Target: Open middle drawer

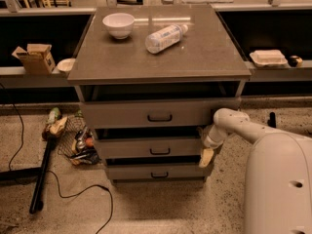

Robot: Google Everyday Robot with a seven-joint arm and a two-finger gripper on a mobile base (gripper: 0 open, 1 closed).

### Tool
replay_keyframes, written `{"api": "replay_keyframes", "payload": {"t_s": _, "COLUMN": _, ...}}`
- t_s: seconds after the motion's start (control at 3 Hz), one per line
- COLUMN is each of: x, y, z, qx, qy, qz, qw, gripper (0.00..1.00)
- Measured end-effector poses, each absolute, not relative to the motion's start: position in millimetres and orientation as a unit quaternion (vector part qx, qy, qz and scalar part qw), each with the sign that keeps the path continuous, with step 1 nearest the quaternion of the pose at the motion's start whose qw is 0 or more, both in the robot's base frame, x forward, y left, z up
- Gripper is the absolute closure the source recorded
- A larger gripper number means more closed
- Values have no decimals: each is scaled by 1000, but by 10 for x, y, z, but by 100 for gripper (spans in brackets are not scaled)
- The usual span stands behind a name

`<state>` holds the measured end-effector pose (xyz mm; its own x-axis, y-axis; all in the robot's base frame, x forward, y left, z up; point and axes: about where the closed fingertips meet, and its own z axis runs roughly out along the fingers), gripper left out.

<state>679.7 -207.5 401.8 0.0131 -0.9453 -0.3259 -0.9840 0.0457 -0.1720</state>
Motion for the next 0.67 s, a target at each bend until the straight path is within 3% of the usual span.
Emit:
{"api": "replay_keyframes", "payload": {"t_s": 0.33, "x": 6713, "y": -2064, "z": 4011, "qx": -673, "qy": 714, "qz": 58, "qw": 186, "gripper": 18}}
{"api": "replay_keyframes", "payload": {"t_s": 0.67, "x": 6524, "y": -2049, "z": 4063, "qx": -664, "qy": 720, "qz": 62, "qw": 193, "gripper": 43}}
